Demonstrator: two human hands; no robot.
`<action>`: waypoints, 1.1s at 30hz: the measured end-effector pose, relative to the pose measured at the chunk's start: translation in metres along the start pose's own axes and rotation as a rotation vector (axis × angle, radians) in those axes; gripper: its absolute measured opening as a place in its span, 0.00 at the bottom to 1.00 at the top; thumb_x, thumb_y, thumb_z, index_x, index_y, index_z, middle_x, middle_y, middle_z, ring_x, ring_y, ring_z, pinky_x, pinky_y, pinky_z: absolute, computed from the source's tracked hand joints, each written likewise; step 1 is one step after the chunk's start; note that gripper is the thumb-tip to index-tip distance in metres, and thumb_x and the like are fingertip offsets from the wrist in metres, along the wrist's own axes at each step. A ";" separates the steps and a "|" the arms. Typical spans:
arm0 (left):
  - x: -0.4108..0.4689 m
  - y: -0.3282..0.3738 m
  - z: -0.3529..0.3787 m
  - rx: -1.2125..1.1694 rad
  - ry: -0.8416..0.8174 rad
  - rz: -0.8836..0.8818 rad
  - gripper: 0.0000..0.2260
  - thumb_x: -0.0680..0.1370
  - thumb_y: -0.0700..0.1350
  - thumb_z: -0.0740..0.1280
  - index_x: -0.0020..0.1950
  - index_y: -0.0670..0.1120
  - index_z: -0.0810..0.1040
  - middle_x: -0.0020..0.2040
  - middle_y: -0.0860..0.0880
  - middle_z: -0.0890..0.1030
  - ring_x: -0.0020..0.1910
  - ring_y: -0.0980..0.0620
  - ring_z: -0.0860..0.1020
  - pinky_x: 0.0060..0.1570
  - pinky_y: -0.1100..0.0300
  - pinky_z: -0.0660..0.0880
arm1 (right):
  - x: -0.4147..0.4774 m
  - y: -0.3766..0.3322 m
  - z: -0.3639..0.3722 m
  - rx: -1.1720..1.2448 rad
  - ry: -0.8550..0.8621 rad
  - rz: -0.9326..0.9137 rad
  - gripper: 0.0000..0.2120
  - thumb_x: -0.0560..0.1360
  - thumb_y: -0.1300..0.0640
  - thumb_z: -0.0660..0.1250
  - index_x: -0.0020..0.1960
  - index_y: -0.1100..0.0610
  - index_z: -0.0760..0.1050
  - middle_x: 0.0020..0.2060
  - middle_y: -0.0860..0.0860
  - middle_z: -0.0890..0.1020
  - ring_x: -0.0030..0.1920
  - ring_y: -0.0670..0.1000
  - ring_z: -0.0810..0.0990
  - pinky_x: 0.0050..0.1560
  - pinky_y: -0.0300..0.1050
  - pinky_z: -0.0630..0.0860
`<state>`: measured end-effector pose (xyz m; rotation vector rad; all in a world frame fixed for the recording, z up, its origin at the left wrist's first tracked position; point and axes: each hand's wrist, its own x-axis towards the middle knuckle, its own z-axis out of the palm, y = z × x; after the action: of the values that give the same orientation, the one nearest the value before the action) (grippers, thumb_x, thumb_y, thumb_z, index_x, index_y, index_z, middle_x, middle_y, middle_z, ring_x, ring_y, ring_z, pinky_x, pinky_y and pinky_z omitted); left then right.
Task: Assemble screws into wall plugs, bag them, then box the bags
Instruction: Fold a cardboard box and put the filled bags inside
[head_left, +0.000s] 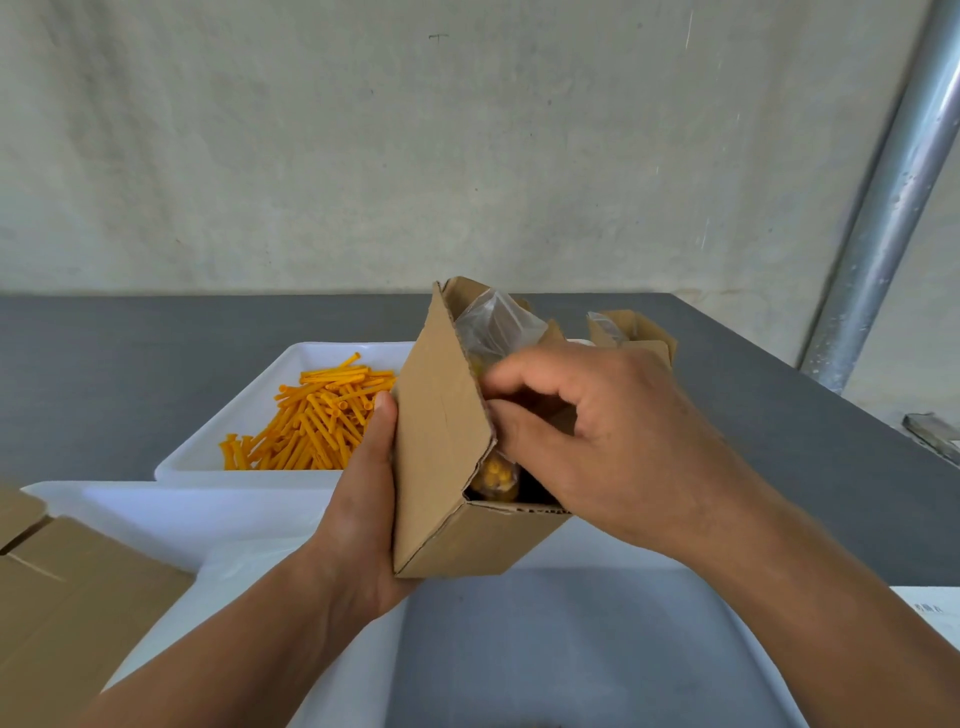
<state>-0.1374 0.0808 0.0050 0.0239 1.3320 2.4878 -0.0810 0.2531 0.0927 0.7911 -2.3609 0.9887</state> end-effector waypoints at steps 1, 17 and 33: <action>0.000 0.000 0.000 -0.003 -0.002 0.002 0.31 0.75 0.72 0.55 0.60 0.51 0.82 0.60 0.41 0.81 0.59 0.40 0.80 0.62 0.39 0.73 | 0.000 -0.001 0.000 -0.029 -0.016 -0.033 0.10 0.78 0.49 0.64 0.39 0.45 0.78 0.32 0.40 0.78 0.37 0.43 0.78 0.38 0.35 0.71; 0.003 0.006 -0.007 -0.169 0.021 0.093 0.28 0.75 0.72 0.56 0.58 0.54 0.83 0.56 0.46 0.84 0.50 0.43 0.84 0.50 0.44 0.79 | -0.004 -0.006 0.003 -0.052 0.263 -0.047 0.27 0.76 0.37 0.54 0.64 0.50 0.77 0.63 0.47 0.77 0.67 0.46 0.72 0.64 0.40 0.68; 0.002 0.000 -0.006 -0.237 -0.071 0.122 0.30 0.78 0.69 0.52 0.63 0.50 0.80 0.63 0.42 0.79 0.62 0.38 0.78 0.63 0.39 0.70 | -0.009 -0.012 0.038 -0.168 0.009 0.201 0.43 0.61 0.21 0.46 0.71 0.39 0.53 0.75 0.37 0.46 0.73 0.47 0.61 0.63 0.40 0.65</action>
<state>-0.1403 0.0765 0.0013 0.1415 1.0286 2.7039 -0.0739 0.2204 0.0692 0.4934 -2.5125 0.8541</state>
